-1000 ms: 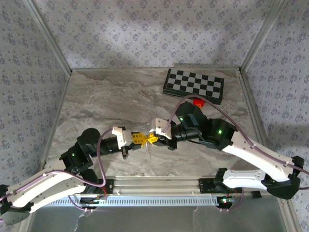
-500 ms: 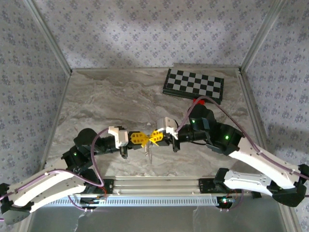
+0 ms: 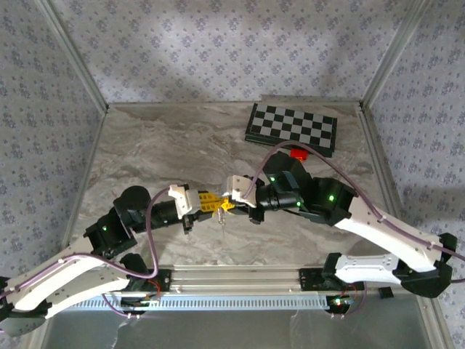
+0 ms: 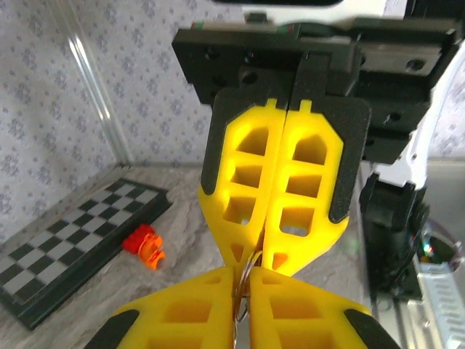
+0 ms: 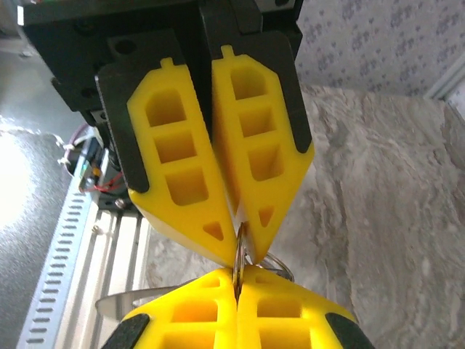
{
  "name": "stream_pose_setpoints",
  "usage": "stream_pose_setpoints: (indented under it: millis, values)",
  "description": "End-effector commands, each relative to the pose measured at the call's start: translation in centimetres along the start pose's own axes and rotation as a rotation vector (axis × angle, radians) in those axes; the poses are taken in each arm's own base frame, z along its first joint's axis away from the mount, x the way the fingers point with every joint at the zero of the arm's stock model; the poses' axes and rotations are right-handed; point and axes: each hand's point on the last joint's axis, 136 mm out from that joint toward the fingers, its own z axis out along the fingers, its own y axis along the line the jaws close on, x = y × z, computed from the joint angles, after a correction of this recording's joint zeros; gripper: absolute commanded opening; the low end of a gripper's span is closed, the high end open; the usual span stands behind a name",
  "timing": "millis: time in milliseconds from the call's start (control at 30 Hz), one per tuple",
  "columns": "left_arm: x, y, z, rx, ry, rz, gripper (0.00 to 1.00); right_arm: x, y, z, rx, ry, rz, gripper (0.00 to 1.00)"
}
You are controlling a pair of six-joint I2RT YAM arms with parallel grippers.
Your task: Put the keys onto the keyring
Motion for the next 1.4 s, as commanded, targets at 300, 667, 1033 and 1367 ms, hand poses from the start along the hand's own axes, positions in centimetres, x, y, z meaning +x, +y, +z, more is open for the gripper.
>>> stream_pose_setpoints:
  millis: [300,667,1033,1367]
  values:
    - [-3.6,-0.4,-0.7,0.019,-0.139,0.041,0.0,1.1,1.0,0.4,-0.024,0.071,-0.015,0.03]
    - [-6.7,-3.2,-2.4,0.183,-0.428,-0.043,0.0,-2.9,2.4,-2.0,-0.138,-0.238,0.024,0.18]
    - [-4.8,-2.4,-1.7,0.129,-0.304,-0.054,0.0,-2.0,1.7,-2.1,-0.077,-0.227,0.037,0.0]
    - [0.7,0.6,-1.3,-0.05,0.09,0.051,0.13,1.1,1.2,0.0,-0.01,0.077,-0.036,0.0]
